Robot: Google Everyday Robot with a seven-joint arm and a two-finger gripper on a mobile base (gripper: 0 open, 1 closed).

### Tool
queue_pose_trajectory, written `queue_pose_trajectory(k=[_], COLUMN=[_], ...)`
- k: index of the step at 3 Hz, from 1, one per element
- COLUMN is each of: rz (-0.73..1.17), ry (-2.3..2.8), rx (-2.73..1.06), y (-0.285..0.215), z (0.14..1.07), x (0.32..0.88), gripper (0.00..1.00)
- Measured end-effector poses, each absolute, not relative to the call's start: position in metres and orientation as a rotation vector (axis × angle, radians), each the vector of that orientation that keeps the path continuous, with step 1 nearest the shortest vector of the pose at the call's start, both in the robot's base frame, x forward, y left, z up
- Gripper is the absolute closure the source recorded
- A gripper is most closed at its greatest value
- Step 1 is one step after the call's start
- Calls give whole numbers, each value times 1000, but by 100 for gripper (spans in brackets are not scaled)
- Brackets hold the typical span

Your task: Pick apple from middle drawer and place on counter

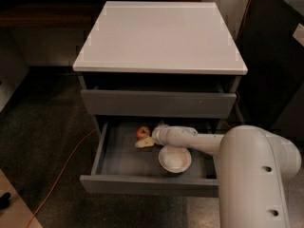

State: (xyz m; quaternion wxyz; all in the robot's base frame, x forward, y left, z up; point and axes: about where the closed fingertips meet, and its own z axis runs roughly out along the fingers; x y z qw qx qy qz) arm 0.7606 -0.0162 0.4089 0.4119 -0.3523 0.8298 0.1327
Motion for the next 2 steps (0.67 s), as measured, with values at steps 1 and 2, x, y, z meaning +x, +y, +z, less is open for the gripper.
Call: queue_pose_trajectory(k=[1,2], rz=[357,389], ry=[2088,2092], rx=[-856,-845], y=[-13,-8], z=[401,395], x=[770,774], gripper=[0,15])
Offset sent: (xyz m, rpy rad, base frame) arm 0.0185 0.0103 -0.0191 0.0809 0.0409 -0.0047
